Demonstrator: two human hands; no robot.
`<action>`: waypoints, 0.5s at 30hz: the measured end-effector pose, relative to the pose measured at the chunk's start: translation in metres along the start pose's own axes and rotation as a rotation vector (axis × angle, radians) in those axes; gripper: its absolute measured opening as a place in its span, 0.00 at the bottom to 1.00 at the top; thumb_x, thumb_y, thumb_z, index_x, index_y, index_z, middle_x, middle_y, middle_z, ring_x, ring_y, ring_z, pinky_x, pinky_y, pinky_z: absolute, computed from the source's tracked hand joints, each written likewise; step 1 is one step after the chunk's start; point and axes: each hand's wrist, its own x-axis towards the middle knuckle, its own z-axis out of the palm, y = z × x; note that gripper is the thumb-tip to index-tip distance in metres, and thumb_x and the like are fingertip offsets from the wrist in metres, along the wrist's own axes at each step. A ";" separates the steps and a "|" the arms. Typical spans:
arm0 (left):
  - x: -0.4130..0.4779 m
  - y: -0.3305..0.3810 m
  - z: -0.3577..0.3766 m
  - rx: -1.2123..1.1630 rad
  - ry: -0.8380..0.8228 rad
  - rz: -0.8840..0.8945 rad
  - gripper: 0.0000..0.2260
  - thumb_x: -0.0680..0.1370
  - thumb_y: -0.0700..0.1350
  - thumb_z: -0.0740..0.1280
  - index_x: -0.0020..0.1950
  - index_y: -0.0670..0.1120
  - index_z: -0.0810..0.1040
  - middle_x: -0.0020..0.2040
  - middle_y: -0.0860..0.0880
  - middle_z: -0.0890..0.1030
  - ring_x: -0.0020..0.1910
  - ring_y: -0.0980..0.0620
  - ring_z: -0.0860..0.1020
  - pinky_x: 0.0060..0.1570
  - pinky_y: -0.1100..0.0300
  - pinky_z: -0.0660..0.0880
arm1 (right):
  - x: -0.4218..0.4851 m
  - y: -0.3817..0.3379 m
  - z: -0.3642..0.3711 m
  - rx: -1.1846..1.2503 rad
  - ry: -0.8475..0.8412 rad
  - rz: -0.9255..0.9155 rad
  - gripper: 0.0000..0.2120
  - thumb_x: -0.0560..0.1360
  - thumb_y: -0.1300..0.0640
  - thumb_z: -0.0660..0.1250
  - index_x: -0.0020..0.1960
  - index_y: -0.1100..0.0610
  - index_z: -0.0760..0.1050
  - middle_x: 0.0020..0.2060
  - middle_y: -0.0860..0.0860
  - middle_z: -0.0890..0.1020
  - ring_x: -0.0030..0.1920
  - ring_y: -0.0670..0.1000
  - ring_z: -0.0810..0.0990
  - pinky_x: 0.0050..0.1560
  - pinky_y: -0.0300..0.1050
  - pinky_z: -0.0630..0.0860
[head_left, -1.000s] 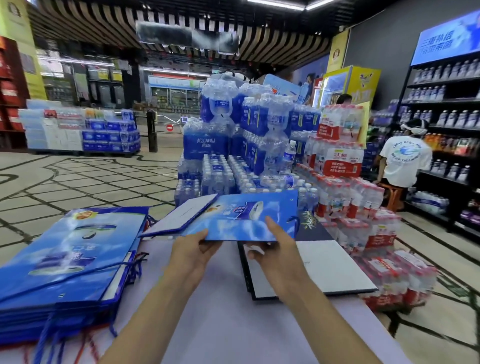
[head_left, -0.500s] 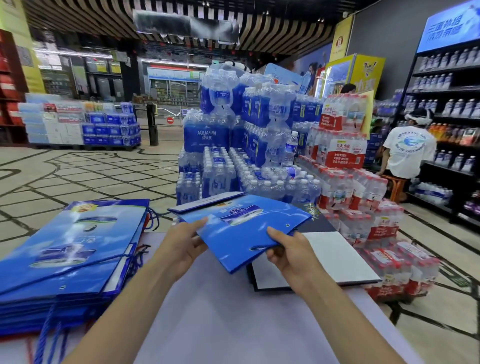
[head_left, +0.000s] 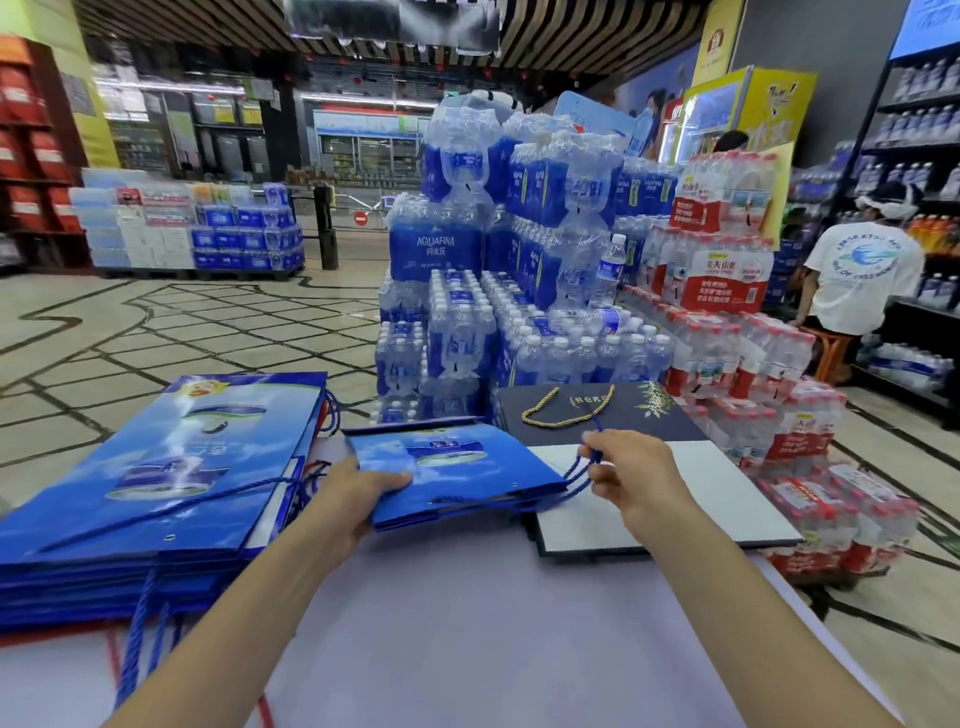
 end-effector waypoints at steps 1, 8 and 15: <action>0.001 -0.003 0.000 0.046 0.029 0.006 0.18 0.72 0.36 0.74 0.61 0.38 0.76 0.50 0.40 0.83 0.43 0.43 0.82 0.34 0.57 0.79 | 0.002 0.002 0.000 -0.103 0.005 -0.023 0.02 0.76 0.64 0.68 0.48 0.63 0.77 0.34 0.55 0.82 0.24 0.48 0.71 0.23 0.39 0.69; 0.004 -0.008 -0.015 0.904 0.252 0.224 0.19 0.76 0.51 0.70 0.59 0.38 0.76 0.60 0.38 0.78 0.54 0.40 0.76 0.52 0.53 0.71 | 0.009 0.017 -0.006 -0.721 0.234 -0.315 0.10 0.78 0.51 0.64 0.42 0.55 0.77 0.32 0.49 0.82 0.33 0.50 0.80 0.43 0.49 0.77; 0.001 -0.024 -0.021 1.634 0.083 0.435 0.13 0.83 0.44 0.57 0.66 0.49 0.71 0.61 0.45 0.74 0.61 0.42 0.70 0.49 0.54 0.73 | 0.019 0.020 0.001 -0.326 0.112 -0.371 0.05 0.77 0.57 0.68 0.44 0.57 0.78 0.35 0.54 0.79 0.27 0.51 0.72 0.29 0.45 0.72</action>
